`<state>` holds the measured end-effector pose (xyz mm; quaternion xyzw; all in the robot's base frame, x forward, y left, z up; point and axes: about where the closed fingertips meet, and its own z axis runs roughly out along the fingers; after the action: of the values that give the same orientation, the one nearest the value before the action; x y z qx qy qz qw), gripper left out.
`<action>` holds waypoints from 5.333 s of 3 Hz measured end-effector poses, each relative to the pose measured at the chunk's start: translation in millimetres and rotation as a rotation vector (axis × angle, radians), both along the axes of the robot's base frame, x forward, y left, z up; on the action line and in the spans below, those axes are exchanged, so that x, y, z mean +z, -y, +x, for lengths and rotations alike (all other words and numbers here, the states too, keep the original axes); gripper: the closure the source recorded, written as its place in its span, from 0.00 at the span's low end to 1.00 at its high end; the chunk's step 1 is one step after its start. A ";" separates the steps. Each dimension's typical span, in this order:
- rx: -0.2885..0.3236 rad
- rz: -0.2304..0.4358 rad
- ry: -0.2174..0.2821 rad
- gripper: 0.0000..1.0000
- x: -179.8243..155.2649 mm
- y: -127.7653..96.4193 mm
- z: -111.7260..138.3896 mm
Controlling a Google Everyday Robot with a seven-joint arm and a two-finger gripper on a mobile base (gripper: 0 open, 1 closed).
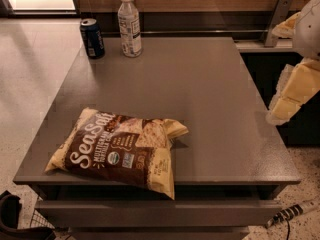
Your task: Move blue plastic bottle near brown chip bag
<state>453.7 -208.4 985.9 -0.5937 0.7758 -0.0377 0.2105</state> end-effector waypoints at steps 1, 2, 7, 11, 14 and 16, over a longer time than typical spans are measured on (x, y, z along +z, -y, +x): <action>-0.010 0.191 0.077 0.00 -9.5 -16.0 38.5; -0.048 0.370 0.121 0.00 -20.8 -34.9 65.6; -0.099 0.744 0.336 0.00 -6.1 -68.4 196.3; -0.050 0.975 0.361 0.00 -25.0 -185.2 357.0; 0.022 1.039 0.293 0.00 -37.4 -260.8 392.6; 0.027 1.087 0.266 0.10 -45.8 -289.7 399.8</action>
Offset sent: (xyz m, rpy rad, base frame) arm 0.0962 0.0483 -0.0293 0.5687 -0.1728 -0.0972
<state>853.4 81.3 940.1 -0.3997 0.6427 0.2959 0.5828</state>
